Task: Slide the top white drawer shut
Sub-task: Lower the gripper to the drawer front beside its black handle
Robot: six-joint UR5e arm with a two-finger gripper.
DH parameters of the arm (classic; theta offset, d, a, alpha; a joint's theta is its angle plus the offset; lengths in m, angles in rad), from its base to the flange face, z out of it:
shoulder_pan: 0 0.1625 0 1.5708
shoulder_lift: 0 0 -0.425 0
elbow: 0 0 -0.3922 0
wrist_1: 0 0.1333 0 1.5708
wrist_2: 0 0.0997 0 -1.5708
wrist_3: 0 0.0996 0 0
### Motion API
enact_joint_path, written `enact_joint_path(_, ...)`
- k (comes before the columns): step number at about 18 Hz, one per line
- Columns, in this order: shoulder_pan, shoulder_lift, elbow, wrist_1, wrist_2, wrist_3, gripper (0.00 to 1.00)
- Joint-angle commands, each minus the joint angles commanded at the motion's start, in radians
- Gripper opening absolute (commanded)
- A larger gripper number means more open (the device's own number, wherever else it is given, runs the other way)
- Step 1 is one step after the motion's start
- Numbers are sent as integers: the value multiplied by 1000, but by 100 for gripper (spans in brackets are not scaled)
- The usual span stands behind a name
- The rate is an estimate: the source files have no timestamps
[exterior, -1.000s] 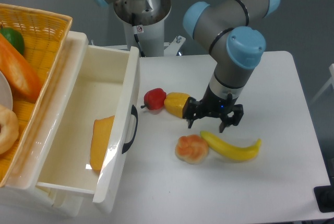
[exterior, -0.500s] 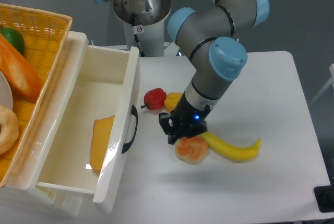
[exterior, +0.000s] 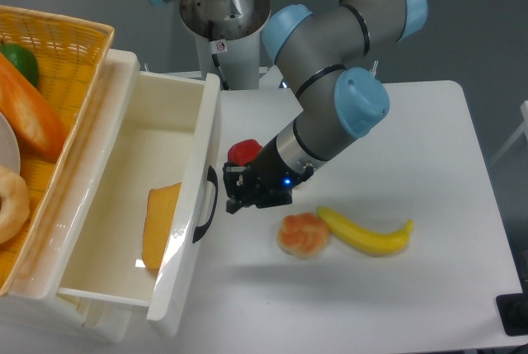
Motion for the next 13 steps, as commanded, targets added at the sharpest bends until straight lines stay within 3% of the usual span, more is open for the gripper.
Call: enact_joint_path(13,-24,34,-6,-29,0,0,0)
